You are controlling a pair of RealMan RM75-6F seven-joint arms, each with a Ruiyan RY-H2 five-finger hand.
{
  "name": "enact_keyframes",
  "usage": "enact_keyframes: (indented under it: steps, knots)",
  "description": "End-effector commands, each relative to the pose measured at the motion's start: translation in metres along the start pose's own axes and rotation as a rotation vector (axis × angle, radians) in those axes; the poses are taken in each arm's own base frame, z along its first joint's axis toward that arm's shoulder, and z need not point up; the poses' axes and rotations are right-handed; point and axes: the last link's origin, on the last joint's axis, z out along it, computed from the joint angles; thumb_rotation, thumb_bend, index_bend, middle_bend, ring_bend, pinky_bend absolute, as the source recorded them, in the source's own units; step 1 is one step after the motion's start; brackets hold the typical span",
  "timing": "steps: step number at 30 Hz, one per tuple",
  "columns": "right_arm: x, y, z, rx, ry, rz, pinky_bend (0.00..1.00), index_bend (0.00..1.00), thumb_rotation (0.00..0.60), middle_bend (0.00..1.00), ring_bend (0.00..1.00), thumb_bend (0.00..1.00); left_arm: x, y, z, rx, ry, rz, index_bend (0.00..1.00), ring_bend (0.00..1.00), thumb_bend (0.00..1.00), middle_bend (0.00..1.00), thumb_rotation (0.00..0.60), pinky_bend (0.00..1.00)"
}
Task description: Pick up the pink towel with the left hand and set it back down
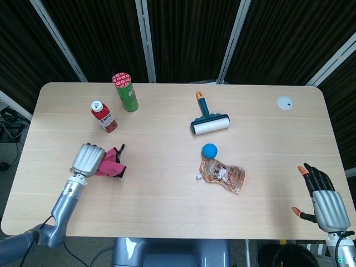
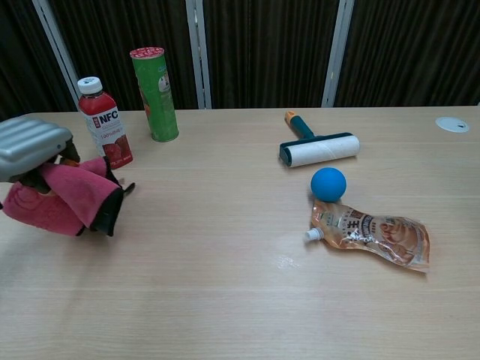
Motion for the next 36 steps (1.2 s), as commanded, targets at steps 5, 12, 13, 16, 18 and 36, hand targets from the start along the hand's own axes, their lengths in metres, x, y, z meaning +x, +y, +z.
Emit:
enact_keyframes:
  steps: [5,12,13,16,18,36]
  knots:
    - [-0.001,-0.001,0.000,0.002,0.000,-0.006,0.08,0.00,0.600,0.00,0.00,0.06,0.012,-0.041,-0.004,0.107,0.026,-0.047,0.88,0.60,0.47,0.68,0.600,0.58]
    - [-0.001,-0.001,0.000,0.000,0.000,-0.005,0.08,0.00,0.600,0.00,0.00,0.06,0.034,-0.040,-0.001,0.117,0.067,-0.096,0.83,0.56,0.46,0.63,0.600,0.57]
    - [-0.001,-0.001,0.000,0.000,0.001,-0.005,0.08,0.00,0.600,0.00,0.00,0.06,0.036,-0.038,-0.001,0.114,0.067,-0.100,0.82,0.55,0.46,0.61,0.600,0.57]
    - [0.000,-0.001,0.000,-0.002,0.002,-0.004,0.08,0.00,0.600,0.00,0.00,0.06,0.037,-0.038,-0.003,0.109,0.060,-0.078,0.79,0.53,0.42,0.58,0.600,0.56]
    - [0.000,-0.001,0.000,-0.005,0.002,-0.002,0.08,0.00,0.600,0.00,0.00,0.06,0.036,-0.038,-0.005,0.113,0.055,-0.060,0.75,0.50,0.34,0.53,0.600,0.54]
    - [-0.002,-0.002,0.001,0.004,-0.001,-0.010,0.08,0.00,0.600,0.00,0.00,0.06,0.047,-0.048,-0.040,0.151,0.031,-0.170,0.09,0.00,0.00,0.00,0.600,0.00]
